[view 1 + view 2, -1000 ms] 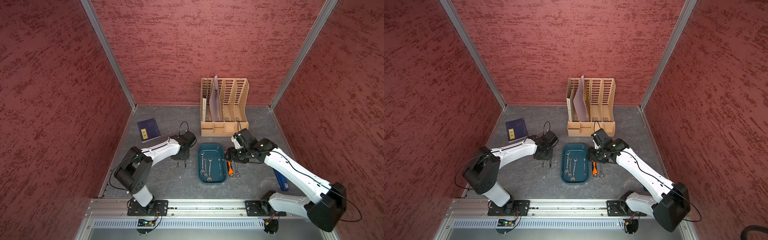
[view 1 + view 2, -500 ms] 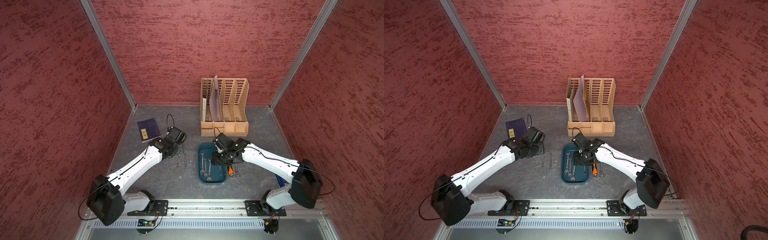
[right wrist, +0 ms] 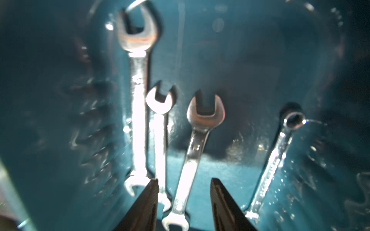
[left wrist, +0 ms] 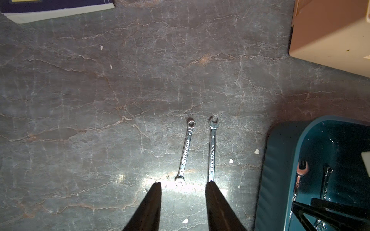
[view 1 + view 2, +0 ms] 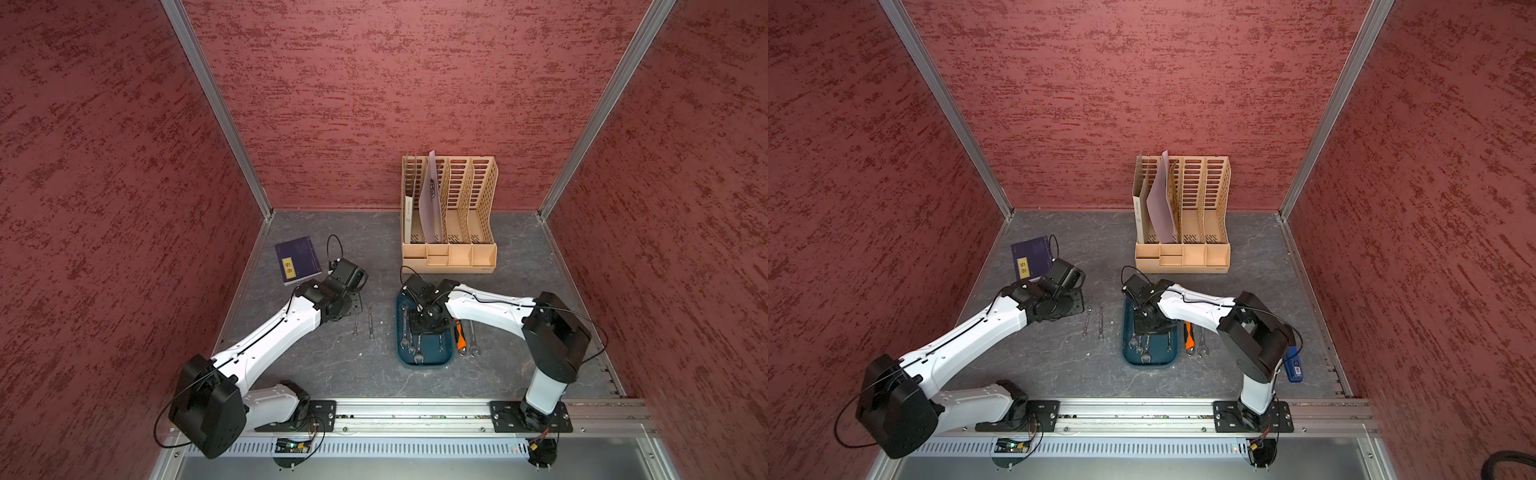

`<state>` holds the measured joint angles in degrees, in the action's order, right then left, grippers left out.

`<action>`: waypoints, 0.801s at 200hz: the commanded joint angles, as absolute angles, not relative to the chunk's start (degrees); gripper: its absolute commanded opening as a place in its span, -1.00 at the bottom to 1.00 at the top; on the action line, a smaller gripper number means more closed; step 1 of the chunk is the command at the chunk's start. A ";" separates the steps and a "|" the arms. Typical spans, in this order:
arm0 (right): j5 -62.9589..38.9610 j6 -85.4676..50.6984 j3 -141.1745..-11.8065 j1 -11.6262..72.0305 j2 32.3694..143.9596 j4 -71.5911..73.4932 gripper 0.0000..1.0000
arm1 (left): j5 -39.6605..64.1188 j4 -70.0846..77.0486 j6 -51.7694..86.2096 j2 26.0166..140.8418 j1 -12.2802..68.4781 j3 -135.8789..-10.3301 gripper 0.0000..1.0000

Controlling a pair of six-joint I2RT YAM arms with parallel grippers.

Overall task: Take out the wrench from the storage box
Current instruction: Pick up the wrench from the storage box.

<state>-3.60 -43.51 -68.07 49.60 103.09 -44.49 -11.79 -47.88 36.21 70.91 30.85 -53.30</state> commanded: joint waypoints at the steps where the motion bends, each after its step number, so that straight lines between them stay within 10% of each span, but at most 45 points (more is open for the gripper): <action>1: -0.53 -44.71 -70.26 50.27 105.00 -44.45 -0.14 | -11.60 -46.80 36.40 71.19 30.21 -52.68 -0.19; 160: 3.57 -42.77 -72.93 52.03 113.53 -48.67 -0.64 | -11.43 -46.72 36.38 69.70 29.27 -51.42 -0.18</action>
<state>2.11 -43.66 -73.56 51.68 110.39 -48.36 -11.62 -47.46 36.21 70.81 29.78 -52.01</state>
